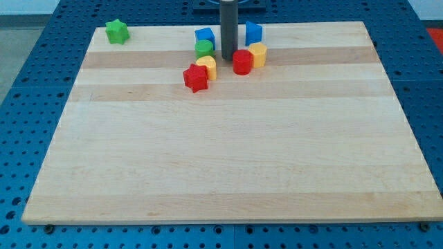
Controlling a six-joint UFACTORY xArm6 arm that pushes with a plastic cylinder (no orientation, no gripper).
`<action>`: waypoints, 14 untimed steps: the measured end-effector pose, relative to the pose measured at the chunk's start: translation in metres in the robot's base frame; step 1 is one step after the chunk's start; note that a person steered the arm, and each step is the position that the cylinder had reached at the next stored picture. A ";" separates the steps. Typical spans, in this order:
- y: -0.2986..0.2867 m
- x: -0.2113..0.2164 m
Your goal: Put the yellow hexagon at the top center of the board
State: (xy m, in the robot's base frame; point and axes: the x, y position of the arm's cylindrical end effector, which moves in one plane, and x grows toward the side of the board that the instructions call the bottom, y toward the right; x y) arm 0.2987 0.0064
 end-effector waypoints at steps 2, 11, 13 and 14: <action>0.053 0.039; -0.005 -0.013; 0.005 -0.016; -0.001 -0.034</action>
State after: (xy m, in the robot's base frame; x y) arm 0.2643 0.0054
